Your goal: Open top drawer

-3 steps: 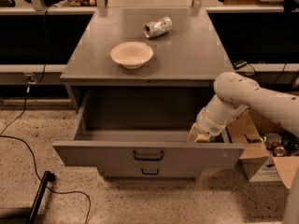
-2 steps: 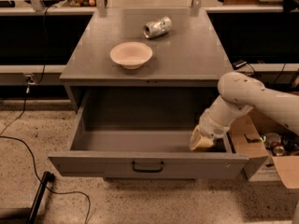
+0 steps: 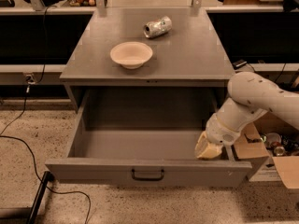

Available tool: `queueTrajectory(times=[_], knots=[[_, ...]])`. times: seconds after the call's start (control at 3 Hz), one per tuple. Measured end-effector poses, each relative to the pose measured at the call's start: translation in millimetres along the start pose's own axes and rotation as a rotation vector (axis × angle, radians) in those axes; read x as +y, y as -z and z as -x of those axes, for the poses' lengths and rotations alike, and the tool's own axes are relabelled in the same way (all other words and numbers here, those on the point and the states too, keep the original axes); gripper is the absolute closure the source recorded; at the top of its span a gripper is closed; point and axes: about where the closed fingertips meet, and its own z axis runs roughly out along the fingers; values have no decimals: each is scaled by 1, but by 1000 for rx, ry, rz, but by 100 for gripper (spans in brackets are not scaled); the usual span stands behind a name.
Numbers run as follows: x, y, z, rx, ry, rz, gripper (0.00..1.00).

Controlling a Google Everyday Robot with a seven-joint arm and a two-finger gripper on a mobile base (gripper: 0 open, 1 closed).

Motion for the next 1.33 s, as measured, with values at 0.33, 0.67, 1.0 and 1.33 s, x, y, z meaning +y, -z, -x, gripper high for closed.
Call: queueTrajectory(times=[0.33, 0.67, 1.0, 1.33], knots=[[13, 5, -2, -8, -20, 12, 100], [3, 32, 12, -25, 35, -77, 100], [-6, 65, 34, -36, 100, -179, 100], [-3, 103, 50, -72, 159, -277, 81]])
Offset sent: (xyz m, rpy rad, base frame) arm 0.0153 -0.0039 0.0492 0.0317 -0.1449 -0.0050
